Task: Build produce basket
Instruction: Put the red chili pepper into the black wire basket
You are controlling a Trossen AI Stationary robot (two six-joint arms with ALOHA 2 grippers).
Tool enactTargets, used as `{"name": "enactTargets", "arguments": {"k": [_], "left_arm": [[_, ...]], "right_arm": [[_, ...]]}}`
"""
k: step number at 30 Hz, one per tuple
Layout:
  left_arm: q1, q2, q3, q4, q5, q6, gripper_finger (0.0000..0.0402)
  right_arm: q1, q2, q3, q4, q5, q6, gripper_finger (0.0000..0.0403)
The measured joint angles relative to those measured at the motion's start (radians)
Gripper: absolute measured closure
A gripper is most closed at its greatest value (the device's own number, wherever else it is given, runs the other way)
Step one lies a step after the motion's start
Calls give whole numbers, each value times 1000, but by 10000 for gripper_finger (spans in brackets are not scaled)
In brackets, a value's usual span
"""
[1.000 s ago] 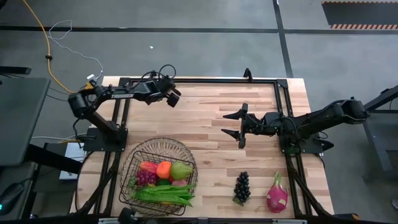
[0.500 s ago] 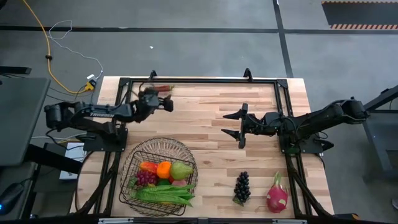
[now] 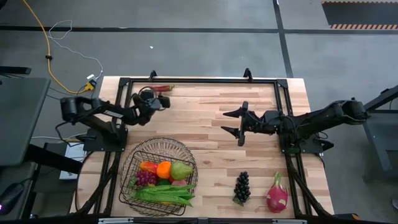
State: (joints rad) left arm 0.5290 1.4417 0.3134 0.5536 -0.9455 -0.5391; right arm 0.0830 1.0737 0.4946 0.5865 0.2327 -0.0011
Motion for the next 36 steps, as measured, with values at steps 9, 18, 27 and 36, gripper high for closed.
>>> {"name": "enactTargets", "arguments": {"k": [9,18,27,36], "left_arm": [[-8,261,79,248,-9,109,388],[43,395,170,306,15,133,401],[97,380,255,111,126,129,401],[146,356,375,-175,224,105,401]], "right_arm": [[-5,14,0,5,0,0,134],[-19,27,1,8,0,1,134],[-19,27,1,6,-4,1,134],[-19,27,1,7,-4,2,134]]}}
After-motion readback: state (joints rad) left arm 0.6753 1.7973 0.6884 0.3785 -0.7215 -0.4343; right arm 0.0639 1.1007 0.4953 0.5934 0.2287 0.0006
